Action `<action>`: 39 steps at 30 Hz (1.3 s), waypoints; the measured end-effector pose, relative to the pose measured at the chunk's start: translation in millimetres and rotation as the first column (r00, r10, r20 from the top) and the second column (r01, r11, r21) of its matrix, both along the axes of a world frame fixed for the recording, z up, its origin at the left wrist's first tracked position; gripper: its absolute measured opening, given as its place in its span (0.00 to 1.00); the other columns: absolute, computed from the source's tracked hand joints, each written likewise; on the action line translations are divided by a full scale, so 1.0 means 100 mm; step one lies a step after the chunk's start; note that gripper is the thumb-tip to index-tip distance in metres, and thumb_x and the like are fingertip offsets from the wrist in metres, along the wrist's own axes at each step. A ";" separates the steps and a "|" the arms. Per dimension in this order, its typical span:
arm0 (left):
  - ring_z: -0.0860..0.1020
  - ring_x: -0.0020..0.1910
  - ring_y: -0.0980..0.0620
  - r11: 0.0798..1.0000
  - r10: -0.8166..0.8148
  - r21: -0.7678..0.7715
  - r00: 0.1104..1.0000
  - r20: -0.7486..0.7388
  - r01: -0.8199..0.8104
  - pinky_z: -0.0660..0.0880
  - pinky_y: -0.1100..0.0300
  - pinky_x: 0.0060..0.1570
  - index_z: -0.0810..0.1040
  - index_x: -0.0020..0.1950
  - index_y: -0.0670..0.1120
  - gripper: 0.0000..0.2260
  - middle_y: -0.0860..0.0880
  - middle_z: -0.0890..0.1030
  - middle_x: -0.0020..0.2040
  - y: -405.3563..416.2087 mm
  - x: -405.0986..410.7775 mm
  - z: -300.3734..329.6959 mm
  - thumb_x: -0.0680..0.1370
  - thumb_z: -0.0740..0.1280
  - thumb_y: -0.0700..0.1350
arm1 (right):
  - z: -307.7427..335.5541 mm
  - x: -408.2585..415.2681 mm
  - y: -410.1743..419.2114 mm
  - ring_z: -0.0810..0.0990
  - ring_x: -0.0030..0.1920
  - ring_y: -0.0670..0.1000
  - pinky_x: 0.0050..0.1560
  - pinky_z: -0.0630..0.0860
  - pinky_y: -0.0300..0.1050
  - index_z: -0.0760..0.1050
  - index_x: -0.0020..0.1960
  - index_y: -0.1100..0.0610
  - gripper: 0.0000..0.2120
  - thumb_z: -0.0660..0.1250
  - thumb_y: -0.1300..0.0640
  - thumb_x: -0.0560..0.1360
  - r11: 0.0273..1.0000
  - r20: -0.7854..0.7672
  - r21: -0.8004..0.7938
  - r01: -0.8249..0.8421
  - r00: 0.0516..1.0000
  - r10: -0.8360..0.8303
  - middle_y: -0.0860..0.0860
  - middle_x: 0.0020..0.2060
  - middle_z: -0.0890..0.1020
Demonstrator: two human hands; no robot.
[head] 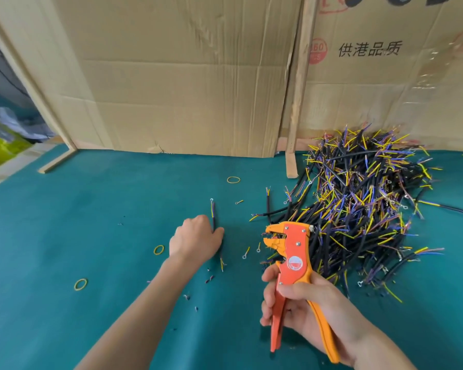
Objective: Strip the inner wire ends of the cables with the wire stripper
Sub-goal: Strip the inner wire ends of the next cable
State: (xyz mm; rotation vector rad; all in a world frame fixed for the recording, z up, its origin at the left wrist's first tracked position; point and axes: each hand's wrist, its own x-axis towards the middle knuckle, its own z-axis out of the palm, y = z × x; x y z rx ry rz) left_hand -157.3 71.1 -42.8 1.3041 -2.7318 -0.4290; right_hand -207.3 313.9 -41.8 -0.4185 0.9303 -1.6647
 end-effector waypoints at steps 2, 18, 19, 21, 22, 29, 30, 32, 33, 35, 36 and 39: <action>0.75 0.42 0.39 0.999 0.023 0.046 1.000 -0.020 -0.022 0.71 0.55 0.39 0.75 0.43 0.43 0.14 0.43 0.79 0.44 -0.05 -0.05 0.01 0.77 0.65 0.54 | -0.01 -0.01 0.00 0.79 0.41 0.65 0.47 0.78 0.61 0.79 0.56 0.66 0.19 0.77 0.64 0.67 1.000 0.000 -0.003 -0.004 1.000 0.004 0.67 0.41 0.77; 0.73 0.22 0.52 0.705 0.365 0.573 0.478 -0.799 0.418 0.71 0.63 0.24 0.77 0.47 0.39 0.05 0.50 0.80 0.32 1.14 -0.13 0.16 0.82 0.67 0.39 | 0.13 -0.26 0.25 0.80 0.39 0.62 0.44 0.80 0.58 0.79 0.60 0.68 0.33 0.84 0.55 0.61 0.970 -0.117 -0.107 0.219 0.966 -0.231 0.66 0.59 0.80; 0.73 0.23 0.52 0.672 0.421 0.601 0.444 -0.791 0.434 0.72 0.62 0.24 0.78 0.48 0.39 0.04 0.50 0.81 0.33 1.18 -0.18 0.13 0.82 0.66 0.38 | 0.13 -0.28 0.27 0.80 0.38 0.63 0.43 0.80 0.58 0.79 0.60 0.68 0.33 0.84 0.55 0.60 0.970 -0.124 -0.095 0.222 0.965 -0.233 0.66 0.56 0.81; 0.75 0.25 0.51 0.600 0.518 0.651 0.393 -0.759 0.465 0.75 0.59 0.26 0.79 0.52 0.38 0.04 0.47 0.80 0.35 1.20 -0.23 0.09 0.82 0.65 0.37 | 0.14 -0.29 0.29 0.79 0.37 0.64 0.41 0.79 0.57 0.79 0.60 0.68 0.33 0.84 0.55 0.60 0.977 -0.138 -0.073 0.203 0.968 -0.211 0.68 0.51 0.79; 0.75 0.26 0.51 0.573 0.551 0.665 0.375 -0.745 0.480 0.76 0.59 0.27 0.79 0.53 0.38 0.04 0.45 0.79 0.36 1.19 -0.23 0.06 0.82 0.66 0.37 | 0.14 -0.30 0.29 0.79 0.37 0.64 0.41 0.79 0.56 0.78 0.60 0.68 0.32 0.83 0.55 0.61 0.979 -0.148 -0.066 0.193 0.968 -0.201 0.69 0.52 0.79; 0.78 0.30 0.50 0.699 0.555 0.617 0.270 -0.787 0.361 0.75 0.60 0.31 0.74 0.60 0.48 0.13 0.43 0.81 0.38 1.27 -0.21 -0.14 0.78 0.72 0.39 | 0.10 -0.34 0.30 0.79 0.38 0.63 0.44 0.79 0.56 0.78 0.61 0.69 0.32 0.83 0.55 0.63 0.979 -0.119 -0.084 0.186 0.973 -0.196 0.68 0.52 0.80; 0.77 0.31 0.51 0.759 0.491 0.569 0.296 -0.820 0.318 0.74 0.60 0.33 0.75 0.58 0.50 0.13 0.44 0.80 0.37 1.29 -0.22 -0.15 0.78 0.72 0.39 | 0.10 -0.34 0.30 0.79 0.38 0.63 0.44 0.79 0.56 0.78 0.61 0.70 0.32 0.82 0.55 0.63 0.977 -0.104 -0.101 0.188 0.975 -0.199 0.67 0.51 0.80; 0.74 0.36 0.55 0.892 0.312 0.402 0.362 -0.878 0.205 0.72 0.61 0.40 0.78 0.54 0.52 0.09 0.50 0.76 0.39 1.33 -0.23 -0.16 0.76 0.71 0.42 | 0.10 -0.35 0.31 0.79 0.38 0.61 0.44 0.79 0.56 0.78 0.61 0.71 0.33 0.82 0.55 0.63 0.970 -0.055 -0.126 0.209 0.975 -0.217 0.66 0.49 0.80; 0.73 0.40 0.54 0.942 0.211 0.294 0.394 -0.895 0.162 0.71 0.61 0.45 0.80 0.52 0.53 0.08 0.53 0.75 0.42 1.35 -0.22 -0.16 0.76 0.69 0.42 | 0.10 -0.36 0.32 0.79 0.38 0.61 0.44 0.79 0.56 0.78 0.61 0.71 0.33 0.82 0.55 0.62 0.965 -0.027 -0.132 0.226 0.973 -0.231 0.65 0.49 0.79; 0.72 0.52 0.52 0.987 -0.008 0.068 0.465 -0.885 0.147 0.68 0.60 0.56 0.83 0.51 0.52 0.12 0.54 0.76 0.52 1.38 -0.22 -0.17 0.75 0.64 0.40 | 0.08 -0.38 0.32 0.79 0.39 0.60 0.44 0.80 0.55 0.77 0.62 0.71 0.35 0.82 0.55 0.61 0.956 0.015 -0.145 0.254 0.967 -0.255 0.65 0.49 0.79; 0.71 0.58 0.52 0.982 -0.101 -0.006 0.500 -0.860 0.187 0.66 0.59 0.62 0.84 0.51 0.52 0.13 0.55 0.78 0.55 1.38 -0.22 -0.18 0.74 0.63 0.40 | 0.08 -0.39 0.32 0.79 0.39 0.59 0.44 0.80 0.54 0.77 0.63 0.70 0.35 0.82 0.55 0.62 0.951 0.028 -0.158 0.264 0.964 -0.263 0.64 0.49 0.80; 0.72 0.65 0.55 0.946 -0.254 -0.082 0.557 -0.790 0.314 0.60 0.51 0.72 0.84 0.50 0.53 0.10 0.61 0.82 0.51 1.39 -0.23 -0.18 0.76 0.64 0.44 | 0.07 -0.42 0.32 0.79 0.41 0.59 0.47 0.80 0.53 0.77 0.64 0.68 0.34 0.80 0.54 0.63 0.931 0.045 -0.194 0.308 0.951 -0.305 0.64 0.53 0.81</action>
